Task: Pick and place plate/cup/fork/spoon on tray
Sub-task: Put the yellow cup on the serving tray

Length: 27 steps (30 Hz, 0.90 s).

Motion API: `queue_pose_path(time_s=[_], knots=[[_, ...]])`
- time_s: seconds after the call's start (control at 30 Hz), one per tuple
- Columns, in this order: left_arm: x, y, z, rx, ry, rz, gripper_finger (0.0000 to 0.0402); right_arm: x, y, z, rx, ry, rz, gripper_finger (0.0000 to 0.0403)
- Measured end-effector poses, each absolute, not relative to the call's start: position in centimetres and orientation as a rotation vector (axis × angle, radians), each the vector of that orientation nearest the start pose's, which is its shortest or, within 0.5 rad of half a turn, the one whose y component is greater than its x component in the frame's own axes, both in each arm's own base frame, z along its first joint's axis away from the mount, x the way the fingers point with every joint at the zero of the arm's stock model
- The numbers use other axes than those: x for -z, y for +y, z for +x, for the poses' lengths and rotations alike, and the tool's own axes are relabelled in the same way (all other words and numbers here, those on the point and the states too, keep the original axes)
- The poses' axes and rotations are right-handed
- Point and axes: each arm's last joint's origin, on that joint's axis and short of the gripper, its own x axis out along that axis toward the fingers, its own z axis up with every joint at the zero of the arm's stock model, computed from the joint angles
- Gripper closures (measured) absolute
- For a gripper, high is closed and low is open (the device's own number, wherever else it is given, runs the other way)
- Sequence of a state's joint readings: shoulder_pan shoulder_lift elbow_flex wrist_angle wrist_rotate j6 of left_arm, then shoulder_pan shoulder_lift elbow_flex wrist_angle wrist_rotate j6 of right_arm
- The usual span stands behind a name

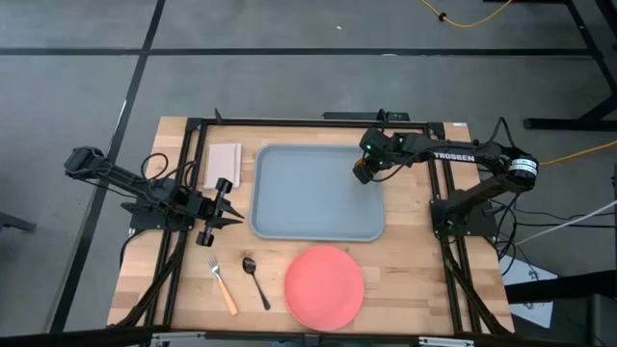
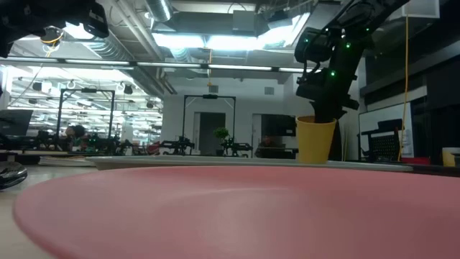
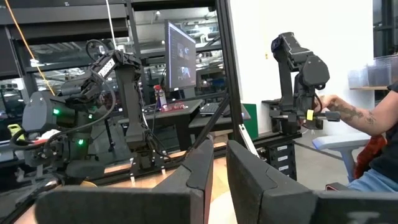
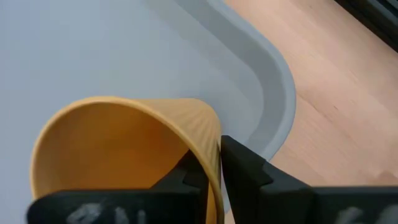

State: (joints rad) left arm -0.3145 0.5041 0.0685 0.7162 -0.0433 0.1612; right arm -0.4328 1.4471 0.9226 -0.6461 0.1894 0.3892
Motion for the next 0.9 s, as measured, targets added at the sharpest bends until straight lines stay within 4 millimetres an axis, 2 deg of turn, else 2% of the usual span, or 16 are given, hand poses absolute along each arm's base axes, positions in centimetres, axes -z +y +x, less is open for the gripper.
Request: queue_pose_path(time_s=[0.9], knots=[[-20.76, -3.90, 12.35, 0.252, -0.285, 0.111, 0.0363, -20.65, -11.76, 23.97, 0.795, 1.061, 0.456, 0.0354]])
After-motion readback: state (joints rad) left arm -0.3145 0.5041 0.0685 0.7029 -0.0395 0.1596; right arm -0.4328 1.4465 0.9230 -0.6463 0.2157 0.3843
